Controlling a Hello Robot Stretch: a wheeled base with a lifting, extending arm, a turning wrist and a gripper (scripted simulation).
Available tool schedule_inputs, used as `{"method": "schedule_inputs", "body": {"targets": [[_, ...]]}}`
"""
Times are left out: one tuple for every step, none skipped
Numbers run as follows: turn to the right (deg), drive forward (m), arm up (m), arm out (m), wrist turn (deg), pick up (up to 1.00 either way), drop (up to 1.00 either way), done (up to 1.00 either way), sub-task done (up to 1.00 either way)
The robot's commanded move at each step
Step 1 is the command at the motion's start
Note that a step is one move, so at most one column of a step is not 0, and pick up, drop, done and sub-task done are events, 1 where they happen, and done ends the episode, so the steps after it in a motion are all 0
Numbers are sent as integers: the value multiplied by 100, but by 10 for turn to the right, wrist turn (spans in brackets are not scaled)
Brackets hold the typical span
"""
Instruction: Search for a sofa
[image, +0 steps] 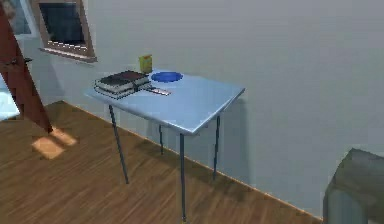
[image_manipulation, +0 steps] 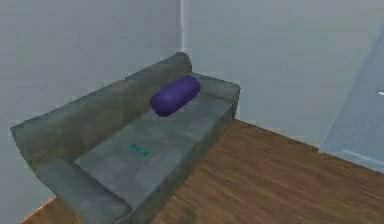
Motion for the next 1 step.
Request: {"method": "schedule_inputs", "body": {"targets": [[-300,0,0,0,0,0,0,0,0]]}}
